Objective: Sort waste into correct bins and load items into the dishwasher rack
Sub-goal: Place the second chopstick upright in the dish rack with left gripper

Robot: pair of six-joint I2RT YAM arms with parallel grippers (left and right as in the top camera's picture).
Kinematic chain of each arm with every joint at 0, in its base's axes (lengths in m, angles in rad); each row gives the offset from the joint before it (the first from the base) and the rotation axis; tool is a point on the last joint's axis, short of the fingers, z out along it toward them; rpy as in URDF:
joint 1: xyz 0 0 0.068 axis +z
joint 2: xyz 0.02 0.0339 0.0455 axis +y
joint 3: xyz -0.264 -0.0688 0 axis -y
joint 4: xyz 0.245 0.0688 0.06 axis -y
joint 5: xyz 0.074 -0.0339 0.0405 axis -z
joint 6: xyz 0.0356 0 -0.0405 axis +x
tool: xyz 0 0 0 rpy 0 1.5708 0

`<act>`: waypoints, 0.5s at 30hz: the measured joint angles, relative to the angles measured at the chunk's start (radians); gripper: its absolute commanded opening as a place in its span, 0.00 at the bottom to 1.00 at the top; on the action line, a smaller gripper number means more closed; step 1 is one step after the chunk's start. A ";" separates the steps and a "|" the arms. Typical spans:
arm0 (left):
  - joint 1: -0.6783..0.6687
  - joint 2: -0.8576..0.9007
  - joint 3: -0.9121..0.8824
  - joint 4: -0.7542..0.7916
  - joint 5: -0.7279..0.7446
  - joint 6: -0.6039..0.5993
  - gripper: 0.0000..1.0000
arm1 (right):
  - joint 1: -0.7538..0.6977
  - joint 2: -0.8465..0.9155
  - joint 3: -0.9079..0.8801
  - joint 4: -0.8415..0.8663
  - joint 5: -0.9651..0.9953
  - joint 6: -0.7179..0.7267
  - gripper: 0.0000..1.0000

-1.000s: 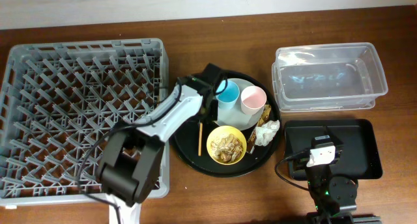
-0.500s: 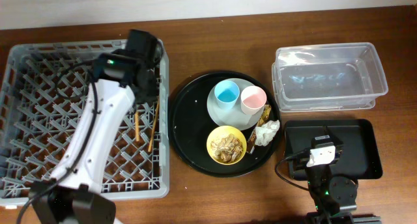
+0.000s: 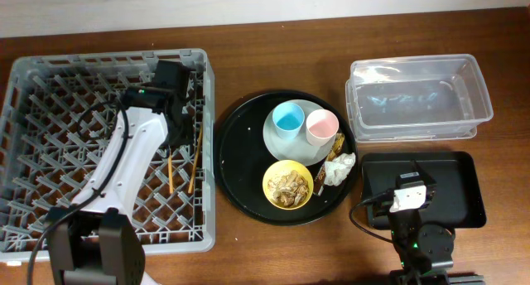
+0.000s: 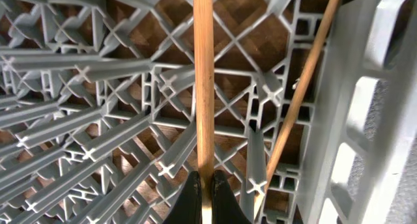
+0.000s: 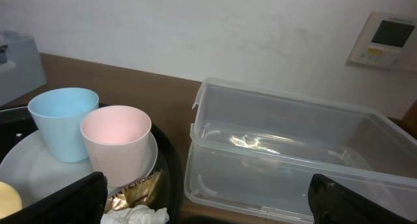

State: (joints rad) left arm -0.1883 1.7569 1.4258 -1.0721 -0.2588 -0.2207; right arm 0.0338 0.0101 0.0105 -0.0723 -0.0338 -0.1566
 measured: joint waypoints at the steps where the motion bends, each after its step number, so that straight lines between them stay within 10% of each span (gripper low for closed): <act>1: 0.000 0.000 -0.004 0.002 0.002 -0.004 0.15 | 0.000 0.000 0.000 0.000 0.000 0.000 0.99; 7: 0.000 0.000 -0.021 0.006 0.001 0.005 0.44 | 0.000 0.000 0.000 0.000 0.000 -0.001 0.99; 15: 0.000 0.000 -0.017 -0.005 0.007 0.007 0.44 | 0.000 0.000 0.000 0.000 0.000 0.000 0.99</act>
State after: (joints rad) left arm -0.1883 1.7569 1.4086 -1.0775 -0.2516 -0.2134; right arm 0.0338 0.0101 0.0105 -0.0723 -0.0341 -0.1570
